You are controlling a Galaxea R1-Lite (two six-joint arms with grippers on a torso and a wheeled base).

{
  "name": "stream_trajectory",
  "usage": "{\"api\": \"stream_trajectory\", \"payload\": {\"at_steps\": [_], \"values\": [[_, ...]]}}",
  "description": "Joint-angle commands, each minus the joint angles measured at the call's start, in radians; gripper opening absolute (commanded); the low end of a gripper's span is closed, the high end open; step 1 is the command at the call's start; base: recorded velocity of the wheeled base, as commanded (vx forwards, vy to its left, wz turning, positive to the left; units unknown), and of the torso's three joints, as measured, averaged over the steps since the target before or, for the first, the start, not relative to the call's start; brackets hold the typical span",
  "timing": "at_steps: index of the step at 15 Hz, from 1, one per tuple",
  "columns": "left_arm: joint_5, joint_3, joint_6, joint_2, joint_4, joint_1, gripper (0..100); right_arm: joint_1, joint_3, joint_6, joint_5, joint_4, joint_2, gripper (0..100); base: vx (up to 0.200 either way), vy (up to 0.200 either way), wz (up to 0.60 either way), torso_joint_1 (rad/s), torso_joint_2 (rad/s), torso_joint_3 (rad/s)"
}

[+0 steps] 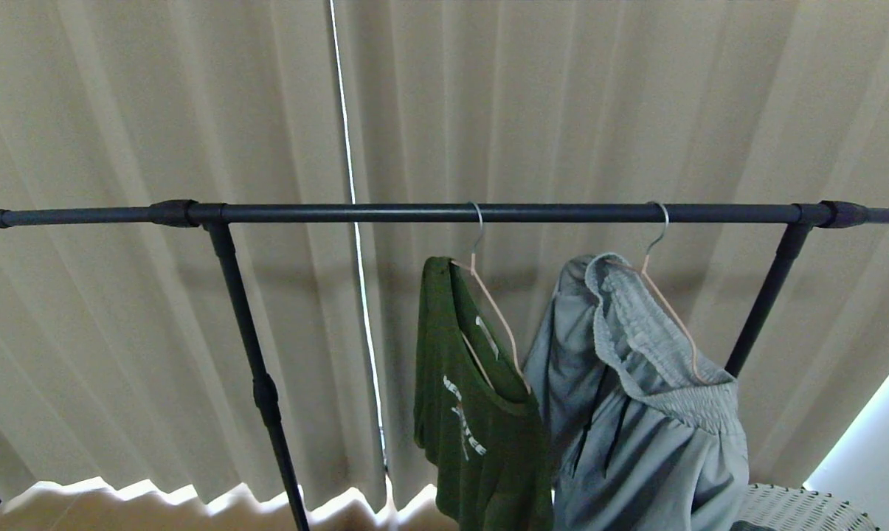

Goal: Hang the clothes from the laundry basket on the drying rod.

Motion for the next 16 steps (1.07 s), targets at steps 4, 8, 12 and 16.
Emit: {"api": "stream_trajectory", "payload": {"at_steps": [4, 8, 12, 16], "values": [[-0.001, 0.002, -0.055, -0.006, -0.004, -0.004, 100, -0.208, -0.003, -0.004, 0.01, 0.006, 0.001, 100, 0.0, 0.0, 0.0, 0.0, 0.0, 0.0], [-0.058, 0.002, -0.05, -0.068, -0.006, -0.041, 100, -0.127, 0.009, 0.038, 0.203, -0.005, -0.093, 100, 0.0, 0.0, 0.0, 0.0, 0.0, 0.0], [-0.058, 0.002, -0.053, -0.068, -0.006, -0.041, 100, -0.128, 0.134, 0.039, 0.332, -0.212, -0.093, 100, 0.0, 0.0, 0.0, 0.0, 0.0, 0.0], [-0.058, 0.002, -0.053, -0.068, -0.006, -0.041, 100, -0.128, 0.17, 0.039, 0.399, -0.301, -0.093, 100, 0.0, 0.0, 0.0, 0.0, 0.0, 0.0]]}}
